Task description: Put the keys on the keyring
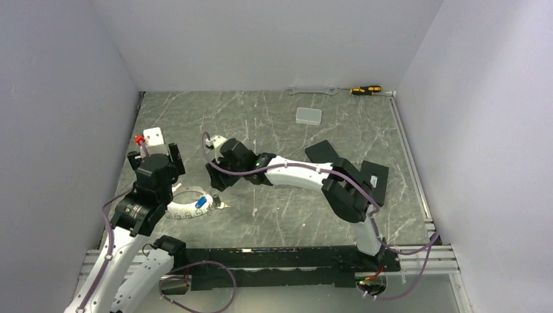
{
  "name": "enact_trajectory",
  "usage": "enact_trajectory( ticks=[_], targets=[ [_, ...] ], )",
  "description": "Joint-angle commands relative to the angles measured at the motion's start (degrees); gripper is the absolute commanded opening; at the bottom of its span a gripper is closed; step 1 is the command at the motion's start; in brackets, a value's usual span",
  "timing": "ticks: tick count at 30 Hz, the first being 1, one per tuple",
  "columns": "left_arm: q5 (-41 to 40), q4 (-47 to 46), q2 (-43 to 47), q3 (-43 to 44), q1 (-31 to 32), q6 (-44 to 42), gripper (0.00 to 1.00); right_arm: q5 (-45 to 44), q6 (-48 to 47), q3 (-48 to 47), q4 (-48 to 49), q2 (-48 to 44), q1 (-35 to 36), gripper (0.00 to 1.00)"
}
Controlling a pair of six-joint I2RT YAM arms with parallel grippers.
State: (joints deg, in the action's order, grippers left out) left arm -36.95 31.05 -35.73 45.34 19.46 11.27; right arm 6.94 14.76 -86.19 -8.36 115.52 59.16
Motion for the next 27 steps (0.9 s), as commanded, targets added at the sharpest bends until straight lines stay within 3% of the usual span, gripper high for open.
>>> enact_trajectory(
  ticks=[1, 12, 27],
  targets=[
    [-4.28, -1.9, 2.27, 0.83, -0.39, 0.76, 0.75, 2.63, 5.07, -4.28, 0.6, 3.55, 2.7, 0.57],
    [-3.52, -1.69, 2.58, 0.89, -0.48, 0.65, 0.75, -0.88, 1.96, -7.42, -1.7, 8.41, 7.94, 0.57],
    [-2.73, -1.7, 2.77, 0.8, -0.48, 0.31, 0.74, -6.79, -0.35, -11.0, -2.3, 12.64, 9.22, 0.47]
  ],
)
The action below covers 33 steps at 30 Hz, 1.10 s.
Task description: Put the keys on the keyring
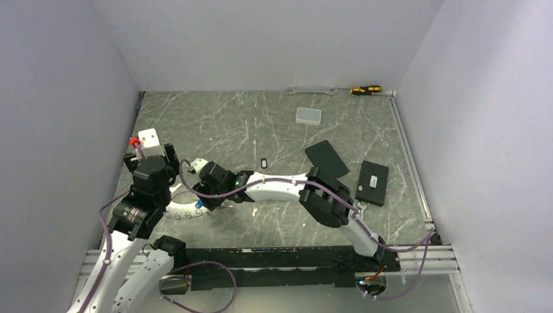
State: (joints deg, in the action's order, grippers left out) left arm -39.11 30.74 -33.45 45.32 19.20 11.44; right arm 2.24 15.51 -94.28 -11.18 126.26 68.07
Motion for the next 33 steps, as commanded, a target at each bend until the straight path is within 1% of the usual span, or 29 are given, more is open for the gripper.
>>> enact_trajectory(
  ticks=[1, 6, 8, 9, 10, 16, 17, 22, 27, 33],
  targets=[
    [-0.5, -1.43, 0.41, 0.82, -0.22, 0.11, 0.74, -2.11, -1.05, -3.0, 0.68, 2.27, 0.31, 0.46],
    [-0.28, -1.52, 0.41, 0.74, -0.22, -0.03, 0.74, -2.09, -1.39, -4.63, -0.39, 4.61, 0.52, 0.39],
    [-0.26, -1.5, 0.32, 0.73, -0.22, -0.13, 0.74, -3.41, -1.61, -5.14, -0.93, 5.25, 0.65, 0.37],
    [-0.32, -1.48, 0.32, 0.73, -0.22, -0.11, 0.74, -3.65, -1.68, -4.98, -0.72, 5.31, 0.66, 0.34],
    [-0.2, -1.5, 0.32, 0.73, -0.22, -0.12, 0.74, -3.88, -1.77, -4.89, -0.68, 5.31, 0.72, 0.31],
    [0.09, -1.52, 0.32, 0.69, -0.22, -0.19, 0.73, -7.39, -2.89, -5.11, -1.75, 5.1, 0.68, 0.01],
    [0.16, -1.48, 0.3, 0.65, -0.22, -0.24, 0.73, -7.8, -3.26, -5.18, -2.07, 4.99, 0.67, 0.0],
    [0.64, -1.79, 0.08, 0.56, -0.22, -0.35, 0.73, -10.98, -6.42, -2.94, -2.79, 2.64, 0.53, 0.0],
    [0.55, -1.74, -0.5, 0.65, -0.22, -0.42, 0.73, -12.78, -9.12, 3.27, -1.51, -1.94, -1.09, 0.0],
    [0.33, -1.76, -1.19, 0.65, -0.22, -0.55, 0.73, -11.64, -12.34, 11.03, -1.24, -7.82, -3.79, 0.0]
  ],
)
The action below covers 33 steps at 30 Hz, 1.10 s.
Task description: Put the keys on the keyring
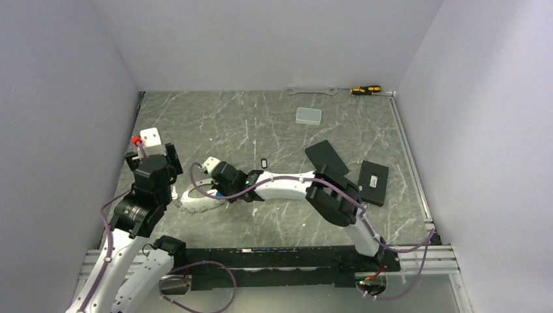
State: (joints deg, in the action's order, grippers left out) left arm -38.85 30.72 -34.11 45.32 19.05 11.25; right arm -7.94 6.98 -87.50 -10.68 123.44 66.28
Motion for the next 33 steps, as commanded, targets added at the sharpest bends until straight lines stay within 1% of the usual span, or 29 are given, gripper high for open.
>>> enact_trajectory(
  ticks=[1, 6, 11, 16, 20, 22, 26, 33],
  targets=[
    [0.01, -1.73, -0.72, 0.65, -0.06, -0.37, 0.73, -0.89, -4.33, 5.64, -1.64, -5.9, -2.48, 0.0],
    [0.06, -1.9, -1.24, 0.65, -0.24, -0.47, 0.72, 1.44, -5.9, 12.56, -0.82, -10.23, -6.09, 0.0],
    [0.34, -2.02, -1.99, 0.65, -0.37, -0.46, 0.72, 0.35, -6.46, 14.64, -1.82, -12.25, -9.31, 0.0],
    [0.63, -1.9, -2.49, 0.82, -0.5, -0.53, 0.72, 0.82, -6.46, 14.18, -2.61, -13.75, -9.63, 0.11],
    [1.01, -1.8, -2.38, 0.74, -0.59, -0.82, 0.72, 2.15, -6.46, 13.55, -3.03, -15.08, -9.68, 0.31],
    [1.13, -1.86, -2.24, 0.8, -0.59, -0.83, 0.72, 2.62, -6.46, 13.17, -3.22, -16.09, -9.68, 0.38],
    [1.64, -1.99, -2.06, 0.73, -0.68, -0.99, 0.72, 3.77, -6.41, 12.26, -3.73, -17.76, -9.59, 0.45],
    [2.38, -2.12, -1.84, 0.65, -0.77, -1.22, 0.72, 9.11, -3.17, 8.6, -3.62, -17.29, -9.1, 0.46]
  ],
)
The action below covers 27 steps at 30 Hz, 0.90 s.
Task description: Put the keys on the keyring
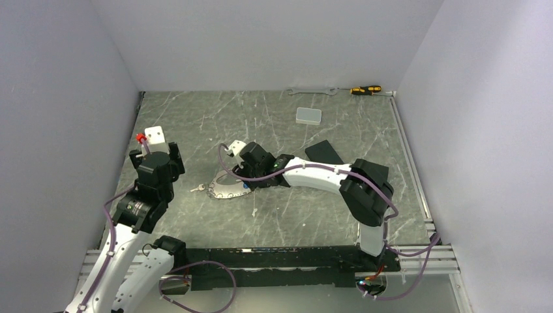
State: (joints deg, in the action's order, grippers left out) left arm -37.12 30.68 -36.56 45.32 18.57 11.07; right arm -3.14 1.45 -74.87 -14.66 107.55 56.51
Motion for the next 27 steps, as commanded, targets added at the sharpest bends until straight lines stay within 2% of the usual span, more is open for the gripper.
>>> enact_trajectory(
  ticks=[1, 6, 12, 27],
  targets=[
    [0.77, -2.03, 0.63, 0.65, -0.29, -1.05, 0.72, 4.67, 3.07, -4.83, 0.56, -0.95, 1.37, 0.46],
    [0.91, -2.14, 0.87, 0.65, -0.35, -1.3, 0.72, 1.28, 7.16, -11.04, -1.29, 3.9, 4.8, 0.47],
    [1.12, -2.49, 1.74, 0.38, -0.37, -1.59, 0.72, -0.05, 11.86, -14.84, -2.95, 8.23, 5.31, 0.47],
    [1.82, -2.45, 2.78, 0.29, -0.53, -2.01, 0.72, -6.74, 9.26, -22.05, -7.78, 16.33, 9.05, 0.46]
  ],
)
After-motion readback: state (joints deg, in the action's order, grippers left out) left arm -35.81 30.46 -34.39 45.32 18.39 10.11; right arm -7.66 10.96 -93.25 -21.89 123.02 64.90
